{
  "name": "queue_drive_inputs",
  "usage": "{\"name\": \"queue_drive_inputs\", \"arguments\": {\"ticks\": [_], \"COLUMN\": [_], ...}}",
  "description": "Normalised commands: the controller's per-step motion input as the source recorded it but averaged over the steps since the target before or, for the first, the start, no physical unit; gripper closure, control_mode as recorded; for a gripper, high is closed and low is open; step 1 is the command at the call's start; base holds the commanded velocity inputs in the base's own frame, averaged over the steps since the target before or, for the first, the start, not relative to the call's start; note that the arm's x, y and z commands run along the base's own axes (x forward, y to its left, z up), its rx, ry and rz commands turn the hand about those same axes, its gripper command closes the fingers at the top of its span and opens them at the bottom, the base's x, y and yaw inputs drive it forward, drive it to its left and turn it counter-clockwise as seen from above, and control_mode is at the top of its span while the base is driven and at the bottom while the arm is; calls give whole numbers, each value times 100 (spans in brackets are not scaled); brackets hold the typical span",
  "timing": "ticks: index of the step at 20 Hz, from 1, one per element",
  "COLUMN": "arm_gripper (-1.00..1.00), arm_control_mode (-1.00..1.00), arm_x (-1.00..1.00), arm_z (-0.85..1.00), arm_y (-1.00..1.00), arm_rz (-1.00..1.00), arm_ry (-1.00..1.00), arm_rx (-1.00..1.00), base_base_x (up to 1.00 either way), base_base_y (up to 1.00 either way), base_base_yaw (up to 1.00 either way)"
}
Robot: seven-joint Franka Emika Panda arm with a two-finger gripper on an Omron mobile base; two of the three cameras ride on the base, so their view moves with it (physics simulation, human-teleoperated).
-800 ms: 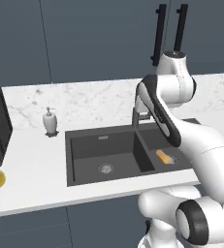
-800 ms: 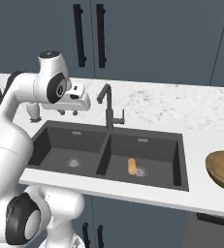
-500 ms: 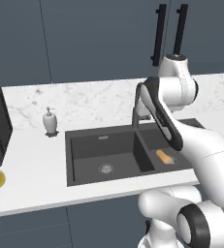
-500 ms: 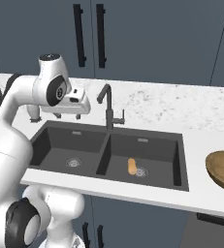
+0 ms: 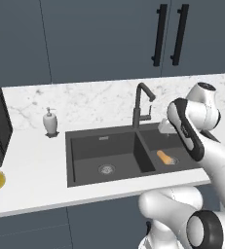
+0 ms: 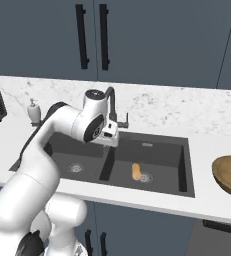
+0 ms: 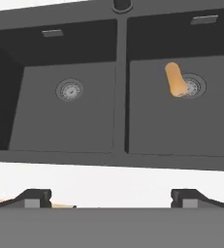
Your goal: Pick the squash from the sink and place it in the bowl. Then pick the bowl and place it in the microwave. Then close the microwave door and press the start button.
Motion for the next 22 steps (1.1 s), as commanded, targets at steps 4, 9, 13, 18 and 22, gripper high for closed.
{"name": "queue_drive_inputs", "arguments": {"ticks": [4,9,13,18,22], "arm_gripper": [-100,-100,-100,-100,-100], "arm_control_mode": [-100,-100,-100,-100,-100], "arm_x": [10,46,50,61,69], "arm_z": [-69,-41,-21,-42,-64], "arm_y": [-45,-61,-71,-54,-19], "arm_rz": [0,0,0,0,0], "arm_ry": [3,23,29,28,12], "arm_rx": [0,0,0,1,3], "base_base_x": [0,0,0,0,0], "base_base_y": [0,0,0,0,0], "base_base_yaw": [0,0,0,0,0]}}
